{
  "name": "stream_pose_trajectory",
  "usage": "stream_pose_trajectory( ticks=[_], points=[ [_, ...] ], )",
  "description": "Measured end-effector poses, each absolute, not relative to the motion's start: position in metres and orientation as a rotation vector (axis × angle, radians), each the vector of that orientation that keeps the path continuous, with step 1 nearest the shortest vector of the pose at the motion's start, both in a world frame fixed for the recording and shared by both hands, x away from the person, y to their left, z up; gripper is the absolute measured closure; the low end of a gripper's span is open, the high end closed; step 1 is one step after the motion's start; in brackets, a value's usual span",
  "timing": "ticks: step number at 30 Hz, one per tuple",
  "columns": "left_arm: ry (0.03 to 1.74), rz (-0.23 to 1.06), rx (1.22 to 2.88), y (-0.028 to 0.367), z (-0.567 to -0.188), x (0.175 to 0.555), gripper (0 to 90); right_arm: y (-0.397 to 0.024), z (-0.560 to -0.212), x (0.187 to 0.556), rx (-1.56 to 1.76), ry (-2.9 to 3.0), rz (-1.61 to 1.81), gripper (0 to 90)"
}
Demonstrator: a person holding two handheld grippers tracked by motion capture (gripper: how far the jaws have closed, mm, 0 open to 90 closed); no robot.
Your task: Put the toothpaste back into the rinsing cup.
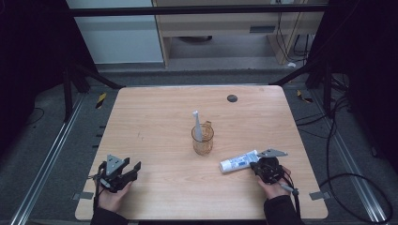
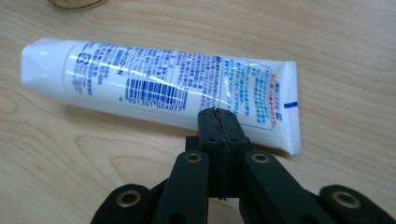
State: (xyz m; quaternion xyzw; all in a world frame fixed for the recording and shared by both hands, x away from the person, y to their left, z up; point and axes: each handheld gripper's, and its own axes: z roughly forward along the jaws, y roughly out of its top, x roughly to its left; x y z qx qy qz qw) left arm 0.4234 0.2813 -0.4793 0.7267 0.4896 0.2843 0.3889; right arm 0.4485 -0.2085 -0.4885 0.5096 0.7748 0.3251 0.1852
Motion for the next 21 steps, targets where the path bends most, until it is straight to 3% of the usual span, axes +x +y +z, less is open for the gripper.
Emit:
stream_pose_trajectory(
  ticks=[7, 21],
  points=[
    [1.254, 0.722, 1.851, 0.281, -0.480, 0.425, 48.7, -0.203, -0.481, 0.456, 1.406, 2.146, 0.988, 90.0],
    [1.264, 0.722, 1.856, 0.283, -0.481, 0.426, 48.5, -0.139, -0.481, 0.480, 1.276, 2.267, 1.090, 90.0]
  ],
)
